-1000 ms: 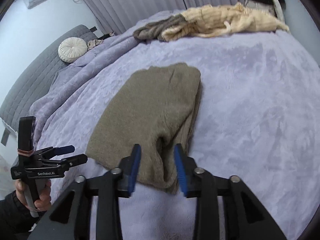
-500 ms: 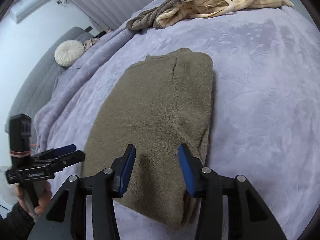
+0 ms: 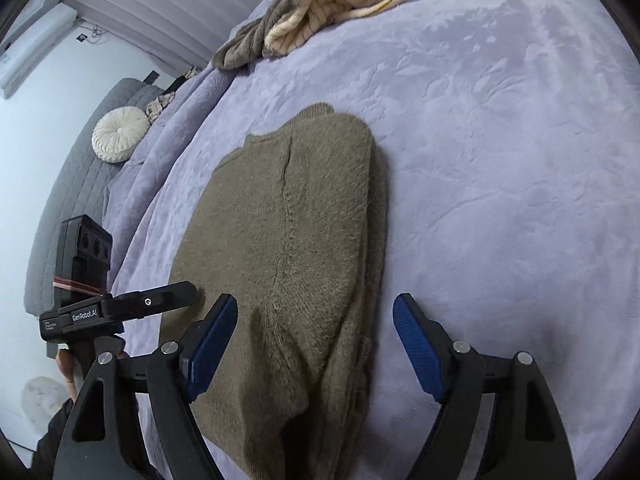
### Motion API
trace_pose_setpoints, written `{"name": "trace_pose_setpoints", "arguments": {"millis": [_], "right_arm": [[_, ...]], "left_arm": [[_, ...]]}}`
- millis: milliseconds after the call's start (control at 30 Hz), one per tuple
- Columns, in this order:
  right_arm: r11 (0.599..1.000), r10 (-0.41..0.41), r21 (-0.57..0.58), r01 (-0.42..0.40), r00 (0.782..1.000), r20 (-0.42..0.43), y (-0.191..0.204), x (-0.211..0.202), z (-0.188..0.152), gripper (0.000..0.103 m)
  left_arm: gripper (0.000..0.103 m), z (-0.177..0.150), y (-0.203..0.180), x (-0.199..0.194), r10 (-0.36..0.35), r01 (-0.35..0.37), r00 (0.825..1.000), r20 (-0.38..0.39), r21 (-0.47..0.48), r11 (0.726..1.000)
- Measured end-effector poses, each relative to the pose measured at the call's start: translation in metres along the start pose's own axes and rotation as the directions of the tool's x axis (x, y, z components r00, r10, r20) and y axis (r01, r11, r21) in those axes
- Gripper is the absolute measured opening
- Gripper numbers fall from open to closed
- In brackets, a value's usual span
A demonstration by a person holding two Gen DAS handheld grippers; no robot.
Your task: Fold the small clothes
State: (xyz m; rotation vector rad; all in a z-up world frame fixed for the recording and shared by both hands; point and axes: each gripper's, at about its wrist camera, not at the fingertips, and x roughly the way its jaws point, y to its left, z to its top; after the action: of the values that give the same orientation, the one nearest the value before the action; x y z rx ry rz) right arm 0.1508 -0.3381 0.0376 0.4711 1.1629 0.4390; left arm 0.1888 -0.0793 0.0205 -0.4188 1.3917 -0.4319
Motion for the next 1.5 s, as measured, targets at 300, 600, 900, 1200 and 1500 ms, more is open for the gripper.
{"name": "trace_pose_setpoints", "arguments": {"millis": [300, 600, 900, 1200, 1500], "right_arm": [[0.995, -0.004, -0.099, -0.002, 0.998, -0.064, 0.021, 0.039, -0.002, 0.044], [0.965, -0.109, -0.237, 0.112, 0.994, 0.024, 0.060, 0.021, -0.005, 0.038], [0.953, -0.126, -0.268, 0.141, 0.989, 0.073, 0.079, -0.003, -0.015, 0.037], [0.947, -0.127, -0.286, 0.149, 0.987, 0.094, 0.097, -0.023, -0.038, 0.037], [0.944, -0.128, -0.293, 0.155, 0.986, 0.109, 0.114, -0.038, -0.073, 0.037]], "left_arm": [[0.067, -0.011, -0.026, 0.015, 0.031, -0.034, 0.999, 0.025, 0.112, 0.993], [0.048, -0.018, -0.050, -0.004, 0.135, -0.152, 0.986, 0.101, 0.191, 0.970], [0.048, -0.030, -0.058, -0.027, 0.138, -0.163, 0.982, 0.130, 0.205, 0.965], [0.048, -0.060, -0.063, -0.052, 0.134, -0.166, 0.979, 0.151, 0.225, 0.960], [0.048, -0.097, -0.063, -0.070, 0.142, -0.179, 0.976, 0.166, 0.236, 0.955]]}}
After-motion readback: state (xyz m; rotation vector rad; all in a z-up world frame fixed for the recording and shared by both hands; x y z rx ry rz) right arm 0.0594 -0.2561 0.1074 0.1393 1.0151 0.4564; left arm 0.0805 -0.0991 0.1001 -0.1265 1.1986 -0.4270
